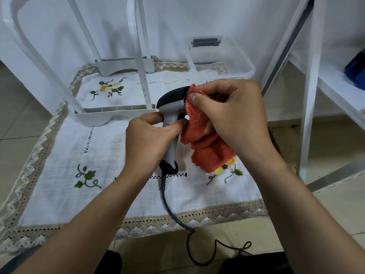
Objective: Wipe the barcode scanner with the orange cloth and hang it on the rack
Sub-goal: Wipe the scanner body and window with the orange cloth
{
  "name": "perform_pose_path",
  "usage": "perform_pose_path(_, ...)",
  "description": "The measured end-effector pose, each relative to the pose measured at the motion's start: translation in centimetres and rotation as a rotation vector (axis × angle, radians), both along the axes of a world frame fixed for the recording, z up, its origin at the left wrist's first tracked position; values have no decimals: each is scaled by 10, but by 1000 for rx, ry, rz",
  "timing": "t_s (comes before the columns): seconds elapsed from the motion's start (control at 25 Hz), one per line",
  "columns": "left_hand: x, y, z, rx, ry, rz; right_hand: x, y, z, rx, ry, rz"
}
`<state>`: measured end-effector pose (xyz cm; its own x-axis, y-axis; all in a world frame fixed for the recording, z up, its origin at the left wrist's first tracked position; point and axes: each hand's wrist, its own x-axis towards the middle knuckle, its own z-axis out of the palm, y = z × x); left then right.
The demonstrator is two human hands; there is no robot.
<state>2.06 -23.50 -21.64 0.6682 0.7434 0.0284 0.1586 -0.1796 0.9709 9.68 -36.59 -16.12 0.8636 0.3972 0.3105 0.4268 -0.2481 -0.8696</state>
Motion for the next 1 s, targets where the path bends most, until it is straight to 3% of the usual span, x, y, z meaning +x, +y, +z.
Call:
perform_pose_path(0.68, 0, 2, -2, -16, -27, 13, 14, -3, -10, -111, -116, -125)
perform_pose_path(1.0, 0, -3, 0, -5, -30, -26, -2, 3, 0, 16, 35, 17)
